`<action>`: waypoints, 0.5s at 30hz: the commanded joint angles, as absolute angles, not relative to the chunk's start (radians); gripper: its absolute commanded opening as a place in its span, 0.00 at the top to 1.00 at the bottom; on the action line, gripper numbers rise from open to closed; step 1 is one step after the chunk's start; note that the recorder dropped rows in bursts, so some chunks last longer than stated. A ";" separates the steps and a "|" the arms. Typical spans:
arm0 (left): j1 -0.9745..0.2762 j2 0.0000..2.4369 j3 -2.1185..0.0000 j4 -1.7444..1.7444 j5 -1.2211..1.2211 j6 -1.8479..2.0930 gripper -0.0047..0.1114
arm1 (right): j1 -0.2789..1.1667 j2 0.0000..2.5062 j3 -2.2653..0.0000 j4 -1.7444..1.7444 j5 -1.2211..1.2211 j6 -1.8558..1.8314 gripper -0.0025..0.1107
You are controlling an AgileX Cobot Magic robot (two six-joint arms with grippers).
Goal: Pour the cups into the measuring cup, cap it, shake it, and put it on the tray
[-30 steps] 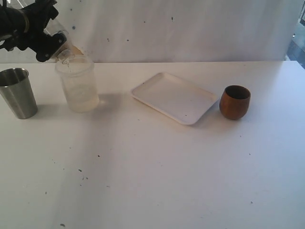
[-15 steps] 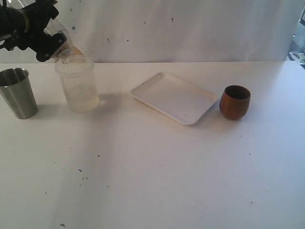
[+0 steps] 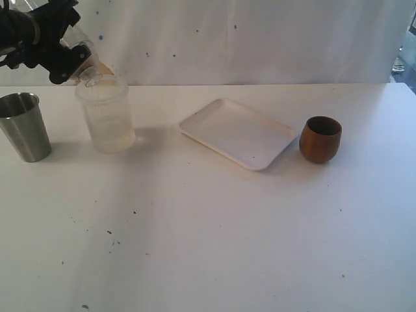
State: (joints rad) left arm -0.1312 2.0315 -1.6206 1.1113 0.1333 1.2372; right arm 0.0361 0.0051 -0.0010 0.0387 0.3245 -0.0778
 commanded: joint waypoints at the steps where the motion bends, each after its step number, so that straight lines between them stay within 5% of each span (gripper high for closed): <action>1: -0.132 2.014 -1.629 1.117 0.121 1.227 0.96 | 0.039 0.000 0.000 0.033 0.314 -0.074 0.97; 15: -0.132 2.014 -1.629 1.113 0.100 1.227 0.96 | 0.039 0.000 0.000 0.033 0.314 -0.074 0.97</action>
